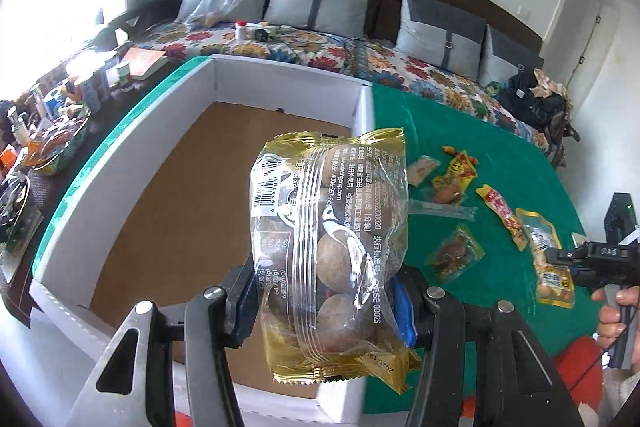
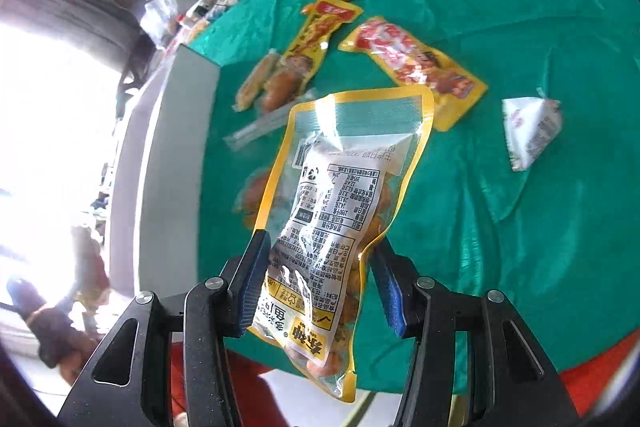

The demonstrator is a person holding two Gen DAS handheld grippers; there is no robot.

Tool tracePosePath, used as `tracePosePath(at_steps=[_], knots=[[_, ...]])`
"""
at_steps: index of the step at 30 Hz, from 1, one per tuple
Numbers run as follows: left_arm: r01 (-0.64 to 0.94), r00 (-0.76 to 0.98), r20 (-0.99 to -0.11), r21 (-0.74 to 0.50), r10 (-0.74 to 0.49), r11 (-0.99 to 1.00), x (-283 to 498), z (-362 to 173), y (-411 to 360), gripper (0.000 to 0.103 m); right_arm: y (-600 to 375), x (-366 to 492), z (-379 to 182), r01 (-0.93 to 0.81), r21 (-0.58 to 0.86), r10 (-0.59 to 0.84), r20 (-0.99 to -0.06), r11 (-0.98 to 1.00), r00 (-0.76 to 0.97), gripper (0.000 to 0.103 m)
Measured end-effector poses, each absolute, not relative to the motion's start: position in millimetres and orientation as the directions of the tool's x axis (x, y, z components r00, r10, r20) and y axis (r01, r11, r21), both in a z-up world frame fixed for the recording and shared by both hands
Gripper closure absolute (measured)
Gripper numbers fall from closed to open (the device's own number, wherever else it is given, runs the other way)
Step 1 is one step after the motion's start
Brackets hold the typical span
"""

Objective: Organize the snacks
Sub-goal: 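Carry both bags over the white box and open both grippers to drop them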

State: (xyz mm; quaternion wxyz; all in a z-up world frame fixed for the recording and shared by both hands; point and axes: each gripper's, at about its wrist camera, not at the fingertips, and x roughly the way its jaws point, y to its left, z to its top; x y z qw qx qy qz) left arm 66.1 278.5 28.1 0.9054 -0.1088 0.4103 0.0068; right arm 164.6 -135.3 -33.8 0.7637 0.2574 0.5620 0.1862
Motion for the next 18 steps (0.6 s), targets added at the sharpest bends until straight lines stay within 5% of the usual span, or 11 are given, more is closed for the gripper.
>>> tracePosePath(at_steps=[6, 15, 17, 18], knots=[[-0.234, 0.627, -0.778, -0.157, 0.026, 0.959, 57, 12, 335, 0.05, -9, 172, 24, -0.187, 0.708, 0.731, -0.647, 0.681, 0.215, 0.05], [-0.304, 0.593, -0.797, -0.089, 0.115, 0.949, 43, 13, 357, 0.049, 158, 151, 45, -0.455, 0.554, 0.682, -0.708, 0.697, 0.183, 0.049], [-0.344, 0.588, -0.79, -0.047, 0.176, 0.938, 43, 15, 365, 0.042, 180, 149, 42, -0.502, 0.494, 0.659, -0.718, 0.71, 0.224, 0.047], [-0.364, 0.583, -0.787, -0.029, 0.204, 0.931, 42, 14, 370, 0.036, 182, 148, 44, -0.525, 0.471, 0.654, -0.718, 0.709, 0.24, 0.035]])
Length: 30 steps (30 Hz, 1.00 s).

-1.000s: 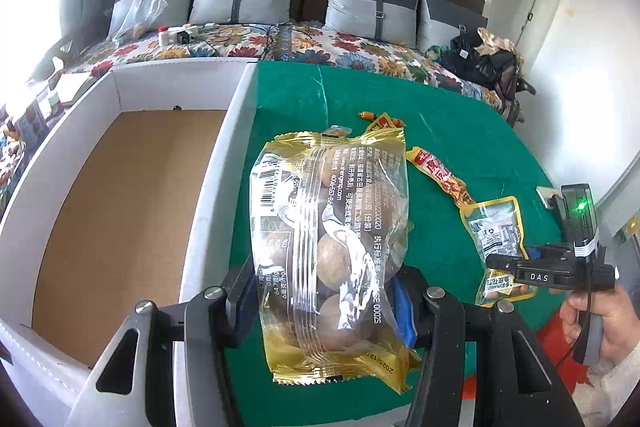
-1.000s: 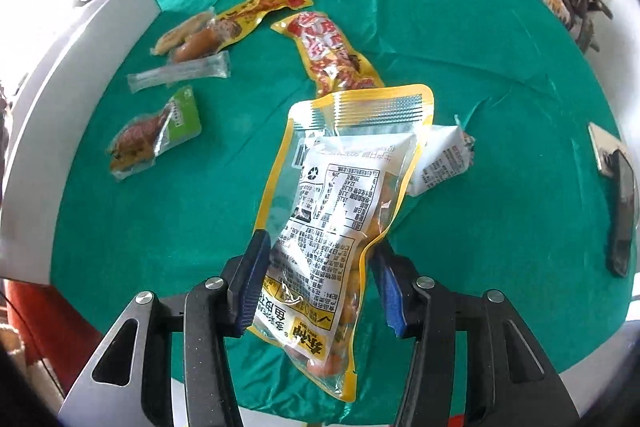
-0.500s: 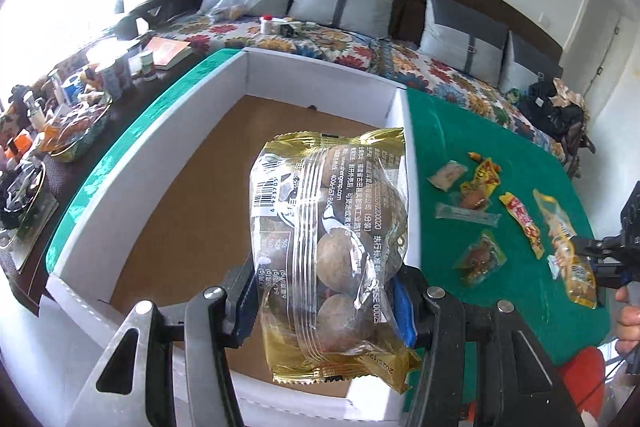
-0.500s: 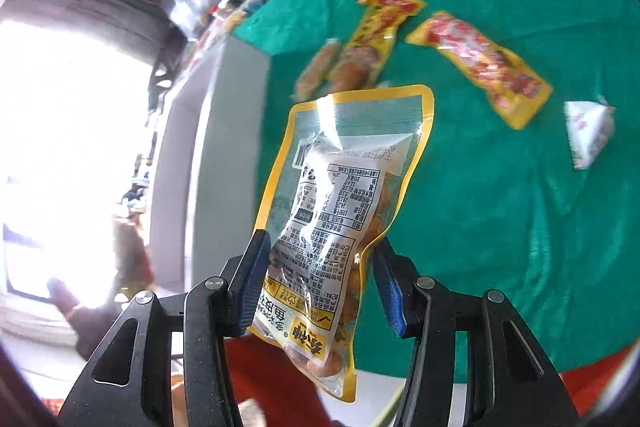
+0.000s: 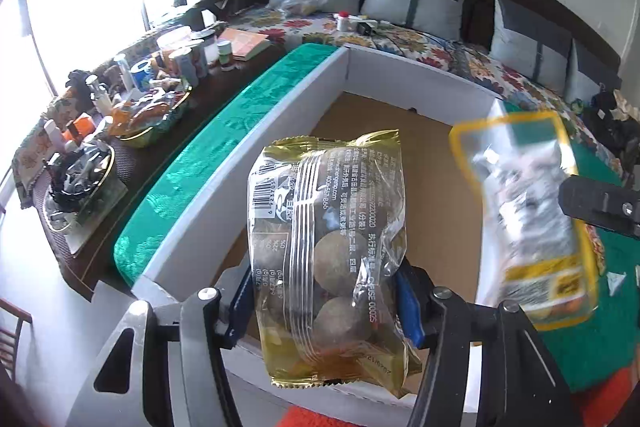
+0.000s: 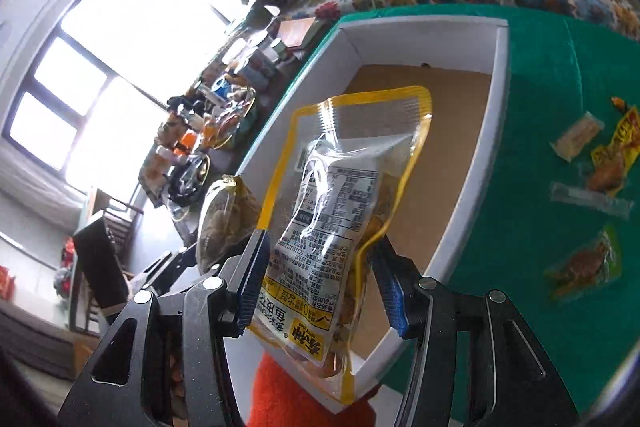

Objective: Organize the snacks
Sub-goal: 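Carry both bags over the white box and open both grippers to drop them, then withdraw both grippers from the box back over the green sheet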

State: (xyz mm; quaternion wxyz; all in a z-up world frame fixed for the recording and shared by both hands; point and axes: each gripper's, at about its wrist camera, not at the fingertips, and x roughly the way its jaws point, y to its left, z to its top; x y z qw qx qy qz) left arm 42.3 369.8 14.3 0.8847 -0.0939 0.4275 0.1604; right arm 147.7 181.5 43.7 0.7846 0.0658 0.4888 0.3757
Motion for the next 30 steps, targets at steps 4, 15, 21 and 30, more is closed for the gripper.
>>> tracePosePath(at_steps=[4, 15, 21, 30], knots=[[-0.414, 0.58, -0.769, 0.005, 0.268, 0.91, 36, 9, 387, 0.013, 181, 150, 46, -0.554, 0.444, 0.661, -0.695, 0.704, 0.283, 0.014], [-0.173, 0.68, -0.73, -0.065, 0.072, 0.983, 48, 14, 278, 0.012, 29, 122, -38, -0.486, 0.164, 0.413, -0.782, 0.858, 0.466, 0.014], [0.007, 0.679, -0.726, 0.149, 0.105, 0.989, 81, -6, 178, 0.011, -85, 80, -107, -0.37, 0.008, 0.216, -0.824, 0.929, 0.524, 0.014], [-0.029, 0.589, -0.72, 0.434, 0.367, 0.9, 124, -61, 133, 0.011, -150, 63, -109, -0.253, -0.026, 0.14, -0.775, 0.967, 0.616, 0.014]])
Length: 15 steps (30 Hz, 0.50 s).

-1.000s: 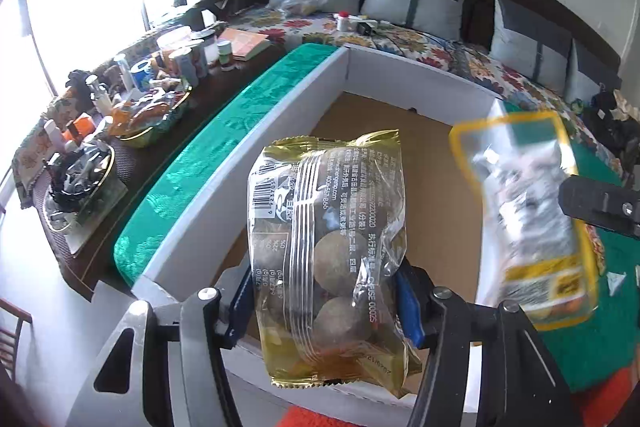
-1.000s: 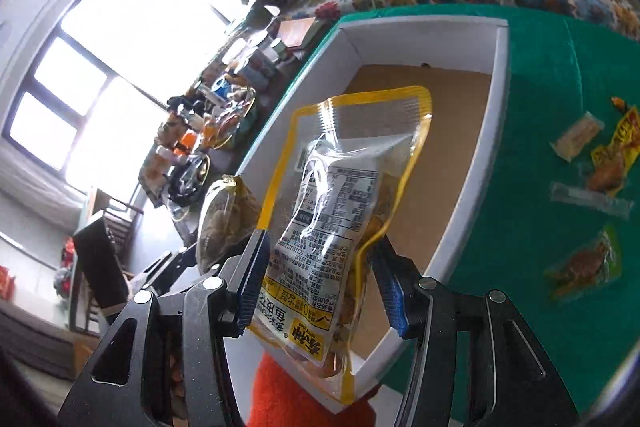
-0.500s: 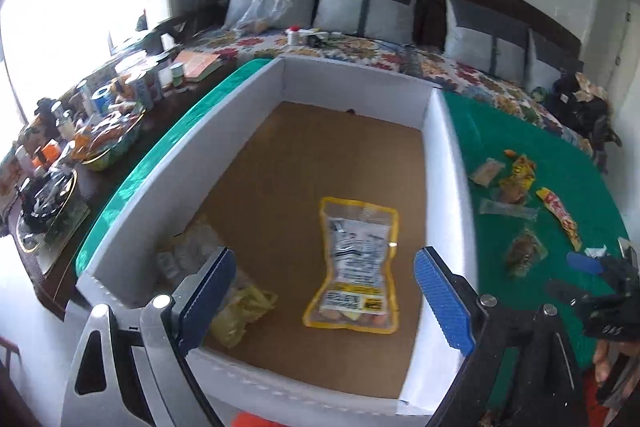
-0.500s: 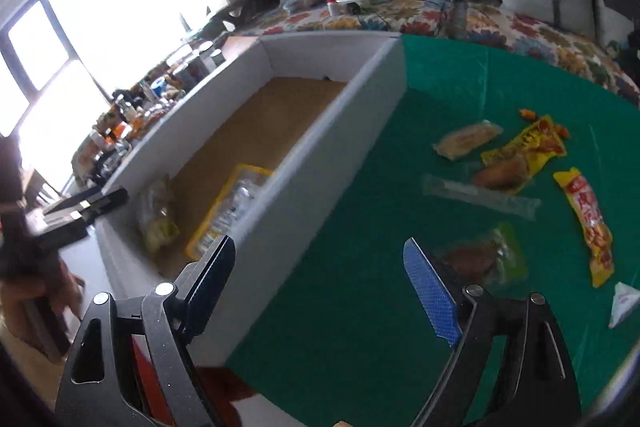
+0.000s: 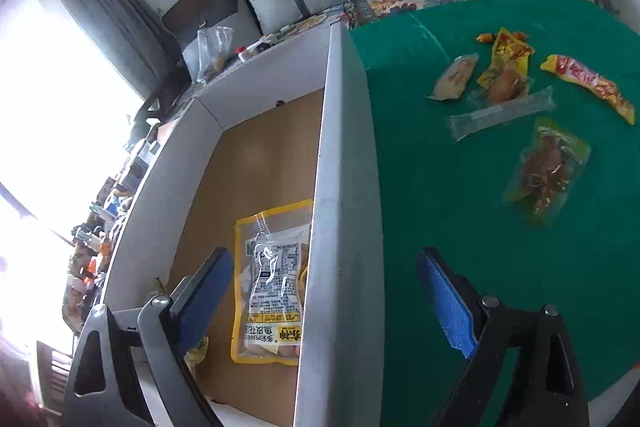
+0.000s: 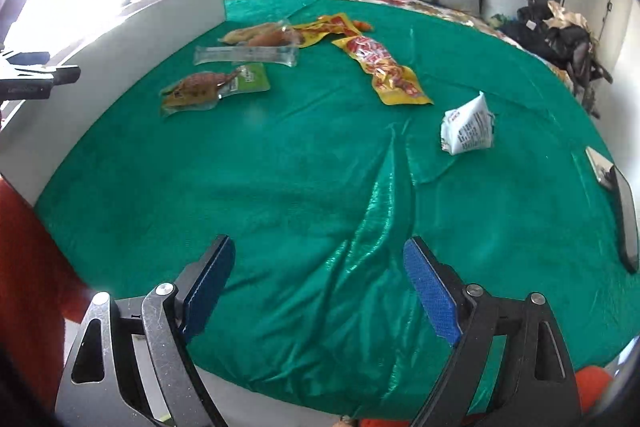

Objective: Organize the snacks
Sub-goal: 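Withdraw both grippers from the box back over the green sheet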

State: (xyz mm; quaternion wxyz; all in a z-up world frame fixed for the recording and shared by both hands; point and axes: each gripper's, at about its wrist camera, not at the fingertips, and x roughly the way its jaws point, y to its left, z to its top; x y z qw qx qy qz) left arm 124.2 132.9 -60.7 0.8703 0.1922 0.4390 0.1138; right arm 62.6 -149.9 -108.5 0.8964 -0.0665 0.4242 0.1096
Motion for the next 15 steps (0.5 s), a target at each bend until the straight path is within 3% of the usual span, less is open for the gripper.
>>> tracePosePath(at_steps=[9, 15], knots=[[-0.271, 0.602, -0.667, 0.346, 0.439, 0.898, 146, -45, 156, 0.015, -166, 71, -112, -0.235, -0.007, 0.152, -0.744, 0.972, 0.65, 0.014], [-0.301, 0.612, -0.638, 0.359, 0.467, 0.884, 167, -45, 136, 0.015, -189, 84, -112, -0.169, 0.051, 0.151, -0.738, 0.984, 0.658, 0.014]])
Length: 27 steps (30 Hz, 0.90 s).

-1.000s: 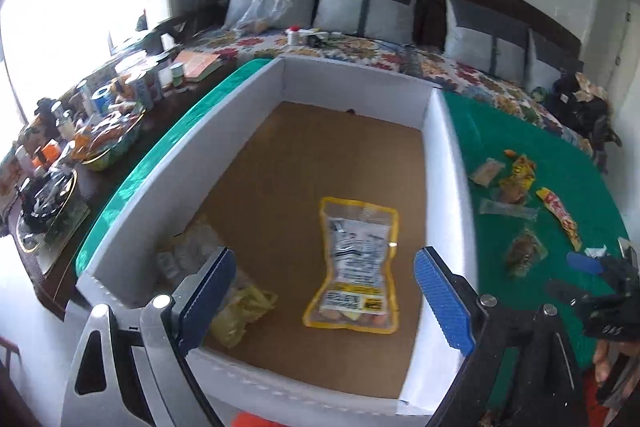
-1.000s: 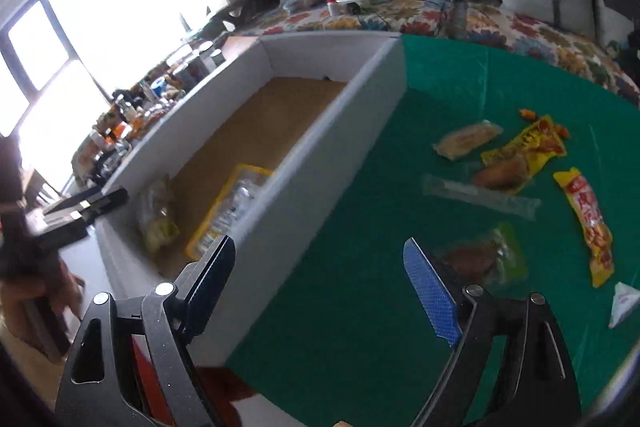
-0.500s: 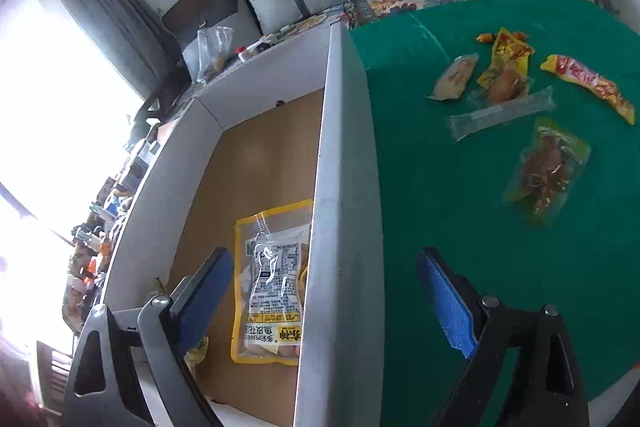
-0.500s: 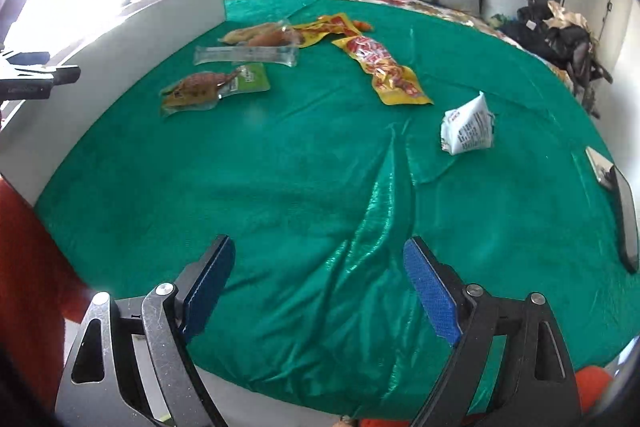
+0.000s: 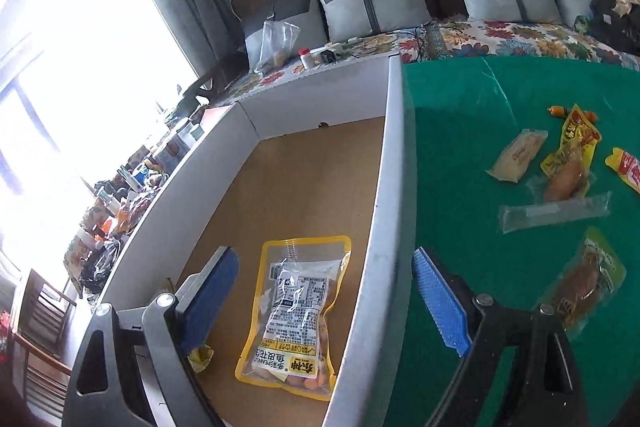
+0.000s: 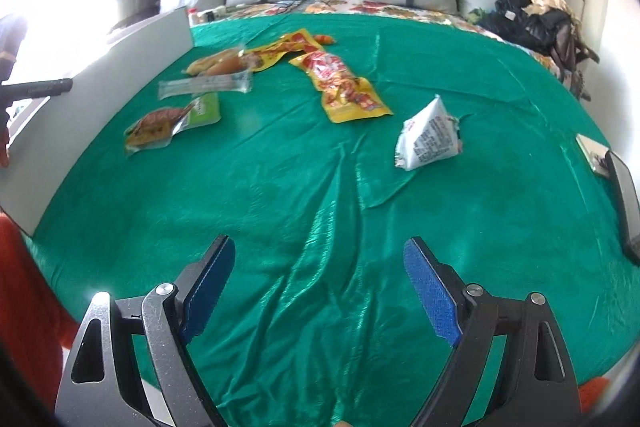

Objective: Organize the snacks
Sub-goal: 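Withdraw both grippers from the box back over the green sheet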

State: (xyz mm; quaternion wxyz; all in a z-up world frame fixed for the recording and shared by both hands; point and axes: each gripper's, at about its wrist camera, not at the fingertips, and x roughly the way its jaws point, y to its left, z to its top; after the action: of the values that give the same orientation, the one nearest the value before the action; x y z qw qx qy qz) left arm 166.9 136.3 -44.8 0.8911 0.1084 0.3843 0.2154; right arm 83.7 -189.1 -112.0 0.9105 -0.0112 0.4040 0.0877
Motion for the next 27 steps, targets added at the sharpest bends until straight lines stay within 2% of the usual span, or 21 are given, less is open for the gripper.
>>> tracePosePath(at_steps=[4, 6, 10, 14, 16, 20, 27], knots=[[-0.317, 0.585, -0.671, 0.328, 0.456, 0.89, 185, -46, 131, 0.015, -207, 91, -115, -0.106, 0.085, 0.134, -0.746, 0.991, 0.652, 0.014], [-0.334, 0.596, -0.658, 0.317, 0.459, 0.888, 181, -42, 129, 0.015, -218, 93, -115, -0.068, 0.097, 0.118, -0.748, 0.993, 0.654, 0.014], [-0.402, 0.718, -0.498, 0.273, 0.486, 0.874, 137, -10, 116, 0.011, -238, 95, -112, 0.003, 0.109, 0.08, -0.747, 0.994, 0.66, 0.014], [-0.363, 0.818, -0.414, 0.165, 0.399, 0.917, 96, 15, 95, 0.0, -252, 99, -116, 0.06, 0.127, 0.059, -0.763, 0.99, 0.644, 0.014], [-0.287, 0.845, -0.442, 0.099, 0.301, 0.953, 85, 13, 81, 0.0, -255, 101, -117, 0.07, 0.13, 0.055, -0.767, 0.989, 0.639, 0.014], [-0.137, 0.79, -0.598, 0.037, 0.132, 0.99, 89, -23, 51, 0.0, -252, 101, -116, 0.056, 0.106, 0.047, -0.77, 0.993, 0.636, 0.014], [-0.055, 0.632, -0.773, 0.026, 0.055, 0.998, 95, -101, 29, 0.0, -246, 102, -122, 0.032, 0.056, 0.025, -0.789, 0.998, 0.614, 0.014]])
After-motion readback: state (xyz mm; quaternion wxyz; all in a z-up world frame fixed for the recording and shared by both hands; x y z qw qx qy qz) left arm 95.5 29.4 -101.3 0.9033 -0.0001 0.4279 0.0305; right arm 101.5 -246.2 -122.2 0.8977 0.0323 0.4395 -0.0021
